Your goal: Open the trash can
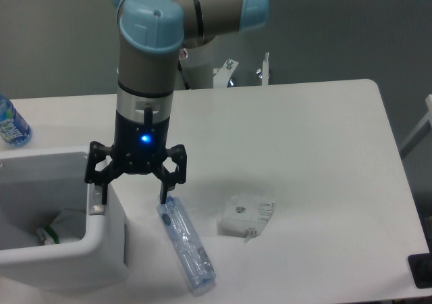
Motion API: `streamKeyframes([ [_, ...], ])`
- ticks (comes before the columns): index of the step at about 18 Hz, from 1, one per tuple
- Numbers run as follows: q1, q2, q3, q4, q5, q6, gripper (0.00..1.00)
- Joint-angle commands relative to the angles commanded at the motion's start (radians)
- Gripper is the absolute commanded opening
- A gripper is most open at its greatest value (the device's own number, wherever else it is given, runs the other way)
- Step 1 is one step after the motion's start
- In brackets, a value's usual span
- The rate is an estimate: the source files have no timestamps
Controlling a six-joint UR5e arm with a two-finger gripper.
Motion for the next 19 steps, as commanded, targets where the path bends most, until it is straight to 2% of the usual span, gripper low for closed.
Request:
streamKeyframes([
  [5,0.086,0.02,0.035,0.0,0.176,0.02,1.0],
  [8,0.144,0.032,0.028,-0.015,0.247,0.15,1.0],
  [9,0.169,0.044,0.02,-0.027,0.278,0.191,1.0],
  [11,0.231,0.064,0.005,-0.095,0.292,0.26,1.0],
  [13,0.276,0.089,-0.018,-0.158,0.292,0.422,1.0],
  [15,0.348,0.12,-0.066,-0.201,0.293,0.66,1.0],
  [17,0.4,0.15,-0.107,-0.206,0.296,0.837,1.0],
  [19,0.44,0.161,-0.133,-0.202,0.299,0.931,1.0],
])
